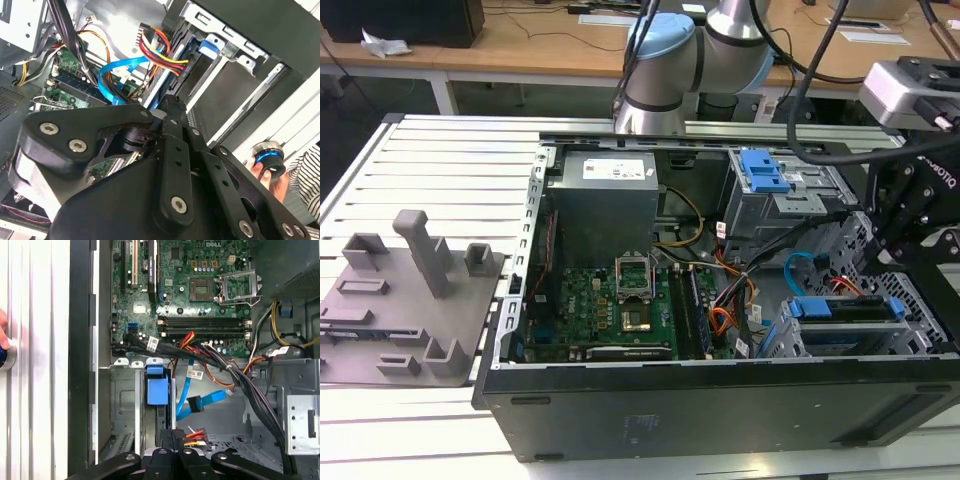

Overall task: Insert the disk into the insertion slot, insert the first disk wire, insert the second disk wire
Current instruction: 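Insert the first disk wire, then insert the second disk wire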

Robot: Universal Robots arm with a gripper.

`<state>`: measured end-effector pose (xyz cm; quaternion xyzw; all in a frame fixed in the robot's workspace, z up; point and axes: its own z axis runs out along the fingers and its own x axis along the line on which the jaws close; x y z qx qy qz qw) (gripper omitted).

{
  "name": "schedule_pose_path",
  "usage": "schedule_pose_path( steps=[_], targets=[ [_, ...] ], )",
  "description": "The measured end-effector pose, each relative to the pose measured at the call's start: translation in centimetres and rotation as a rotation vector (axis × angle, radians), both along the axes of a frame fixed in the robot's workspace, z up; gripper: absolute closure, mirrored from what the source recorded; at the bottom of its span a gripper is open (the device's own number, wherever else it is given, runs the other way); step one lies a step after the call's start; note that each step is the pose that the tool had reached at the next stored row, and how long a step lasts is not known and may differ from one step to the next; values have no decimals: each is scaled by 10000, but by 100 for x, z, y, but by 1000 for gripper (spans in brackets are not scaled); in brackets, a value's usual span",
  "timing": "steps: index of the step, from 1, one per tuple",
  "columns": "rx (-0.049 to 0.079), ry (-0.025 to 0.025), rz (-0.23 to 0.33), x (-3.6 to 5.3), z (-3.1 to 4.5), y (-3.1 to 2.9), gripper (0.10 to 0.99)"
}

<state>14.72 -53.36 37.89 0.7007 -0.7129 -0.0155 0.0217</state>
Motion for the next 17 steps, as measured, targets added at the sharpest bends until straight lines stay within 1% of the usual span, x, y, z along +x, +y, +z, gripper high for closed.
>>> schedule_pose_path(
  steps=[17],
  targets=[
    [0, 0, 0, -5, 0, 0, 980]
  ],
)
